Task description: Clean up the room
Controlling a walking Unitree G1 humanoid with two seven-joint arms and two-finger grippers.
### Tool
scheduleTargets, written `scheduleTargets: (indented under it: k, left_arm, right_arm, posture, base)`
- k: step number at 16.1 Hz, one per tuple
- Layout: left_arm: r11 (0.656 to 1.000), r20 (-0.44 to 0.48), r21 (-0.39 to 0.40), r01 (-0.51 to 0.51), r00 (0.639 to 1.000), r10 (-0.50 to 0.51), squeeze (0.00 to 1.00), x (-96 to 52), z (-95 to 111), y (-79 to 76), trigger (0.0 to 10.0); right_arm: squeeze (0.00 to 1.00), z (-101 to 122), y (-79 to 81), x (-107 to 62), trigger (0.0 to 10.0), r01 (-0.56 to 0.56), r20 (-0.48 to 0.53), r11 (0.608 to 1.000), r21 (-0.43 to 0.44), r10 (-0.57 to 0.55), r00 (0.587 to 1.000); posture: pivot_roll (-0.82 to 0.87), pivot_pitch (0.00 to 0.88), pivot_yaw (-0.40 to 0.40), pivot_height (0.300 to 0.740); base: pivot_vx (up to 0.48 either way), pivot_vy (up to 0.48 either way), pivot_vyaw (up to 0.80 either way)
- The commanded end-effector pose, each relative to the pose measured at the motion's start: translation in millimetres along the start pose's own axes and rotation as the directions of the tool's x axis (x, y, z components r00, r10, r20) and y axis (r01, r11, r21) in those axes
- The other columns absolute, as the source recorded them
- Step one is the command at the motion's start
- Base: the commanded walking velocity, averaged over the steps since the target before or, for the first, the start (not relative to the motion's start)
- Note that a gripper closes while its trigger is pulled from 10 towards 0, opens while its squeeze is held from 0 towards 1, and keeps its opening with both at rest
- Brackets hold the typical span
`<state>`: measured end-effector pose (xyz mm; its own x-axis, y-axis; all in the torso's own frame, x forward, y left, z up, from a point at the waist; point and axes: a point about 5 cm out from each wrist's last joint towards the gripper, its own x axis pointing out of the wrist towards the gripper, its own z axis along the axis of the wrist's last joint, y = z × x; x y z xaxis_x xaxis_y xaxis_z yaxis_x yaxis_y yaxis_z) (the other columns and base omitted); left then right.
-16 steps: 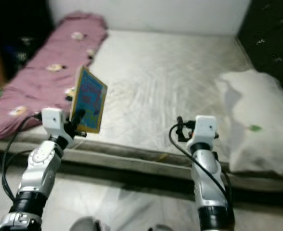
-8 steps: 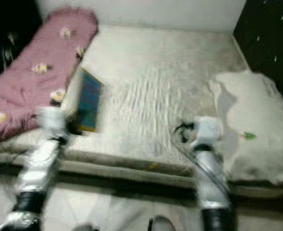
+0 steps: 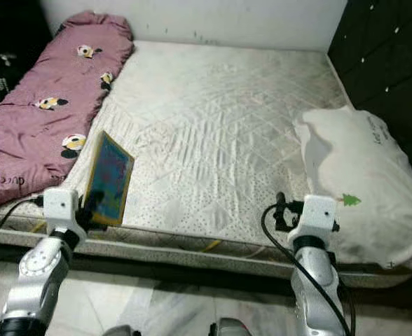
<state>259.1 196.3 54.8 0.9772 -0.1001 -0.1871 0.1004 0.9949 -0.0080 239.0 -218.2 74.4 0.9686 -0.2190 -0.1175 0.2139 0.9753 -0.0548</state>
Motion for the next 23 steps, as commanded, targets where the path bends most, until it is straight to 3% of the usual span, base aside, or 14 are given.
scheduleTargets:
  k: [1, 3, 8, 23]
  left_arm:
    - [0.999, 0.084, 0.03, 0.022, 0.996, -0.025, 0.0, 5.4, 22, -7.1, 10.0]
    - [0.997, 0.097, 0.037, 0.062, 0.993, -0.065, 0.0, 5.1, 27, -14.2, 10.0]
    - [0.996, 0.065, 0.037, 0.078, 0.995, -0.08, 0.0, 0.8, 23, -13.2, 10.0]
    - [0.994, 0.056, 0.002, 0.112, 0.992, -0.112, 0.0, 5.5, 25, -23.4, 10.0]
  right_arm:
    - [0.0, 0, -0.7, -4.1, 10.0, 0.012, -0.007, 1.0, -0.016, -0.012, 1.0]
    - [0.0, 1, 2.5, -9.1, 10.0, -0.006, -0.01, 1.0, -0.028, 0.006, 1.0]
    - [0.0, -1, 5.7, -8.5, 10.0, -0.015, -0.027, 1.0, -0.016, 0.014, 1.0]
    - [0.0, 2, 8.7, -5.5, 10.0, -0.05, -0.027, 0.997, -0.059, 0.049, 0.998]
  posture:
    - [-0.12, 0.031, 0.001, 0.74]
    - [-0.13, 0.051, -0.004, 0.74]
    - [-0.12, 0.055, 0.019, 0.74]
    - [-0.13, 0.075, 0.012, 0.74]
  base:
    - [0.0, 0.0, -0.8]
    - [0.0, 0.0, -0.69]
    - [0.0, 0.0, 0.0]
    - [0.0, -0.39, 0.0]
